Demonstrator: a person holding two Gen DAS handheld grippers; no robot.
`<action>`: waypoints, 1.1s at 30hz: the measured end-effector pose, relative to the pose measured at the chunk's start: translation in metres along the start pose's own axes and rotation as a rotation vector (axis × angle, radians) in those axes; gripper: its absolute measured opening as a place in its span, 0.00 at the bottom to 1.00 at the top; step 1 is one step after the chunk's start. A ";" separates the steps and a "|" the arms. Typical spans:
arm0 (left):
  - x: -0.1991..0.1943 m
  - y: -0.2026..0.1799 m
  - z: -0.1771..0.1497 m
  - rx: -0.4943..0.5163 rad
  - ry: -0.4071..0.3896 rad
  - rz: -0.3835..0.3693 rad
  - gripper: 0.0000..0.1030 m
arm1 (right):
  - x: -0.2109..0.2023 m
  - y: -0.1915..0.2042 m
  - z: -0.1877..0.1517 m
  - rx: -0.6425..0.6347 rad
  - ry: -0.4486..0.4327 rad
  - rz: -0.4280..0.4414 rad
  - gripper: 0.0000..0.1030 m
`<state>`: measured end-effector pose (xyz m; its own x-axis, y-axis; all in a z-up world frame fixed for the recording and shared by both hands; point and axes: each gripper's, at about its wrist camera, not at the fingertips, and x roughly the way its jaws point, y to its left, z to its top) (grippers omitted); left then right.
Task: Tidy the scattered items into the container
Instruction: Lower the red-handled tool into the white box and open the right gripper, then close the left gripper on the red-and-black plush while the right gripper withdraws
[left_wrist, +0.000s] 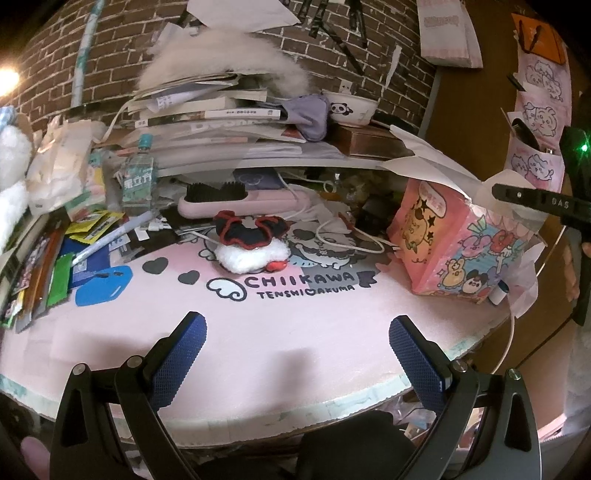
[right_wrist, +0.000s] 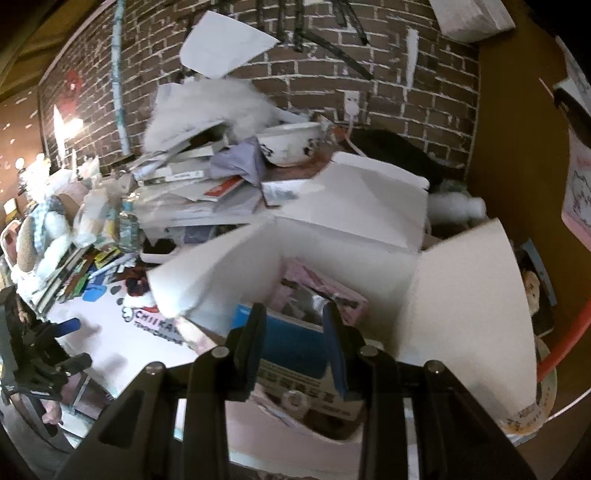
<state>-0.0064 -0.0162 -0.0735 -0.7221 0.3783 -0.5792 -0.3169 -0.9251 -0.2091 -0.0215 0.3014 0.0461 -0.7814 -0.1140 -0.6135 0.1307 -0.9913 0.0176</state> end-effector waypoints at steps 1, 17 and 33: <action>0.000 0.000 0.000 0.000 0.001 0.001 0.96 | 0.000 0.003 0.001 -0.004 -0.003 0.008 0.28; 0.024 0.010 0.016 -0.010 0.043 -0.025 0.96 | -0.005 0.081 -0.017 -0.129 -0.007 0.269 0.53; 0.096 0.030 0.058 -0.150 0.203 0.025 0.95 | -0.015 0.065 -0.077 -0.098 0.011 0.415 0.70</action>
<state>-0.1205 -0.0054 -0.0898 -0.5853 0.3549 -0.7290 -0.1945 -0.9343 -0.2987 0.0455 0.2436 -0.0042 -0.6439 -0.5004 -0.5788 0.4903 -0.8506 0.1899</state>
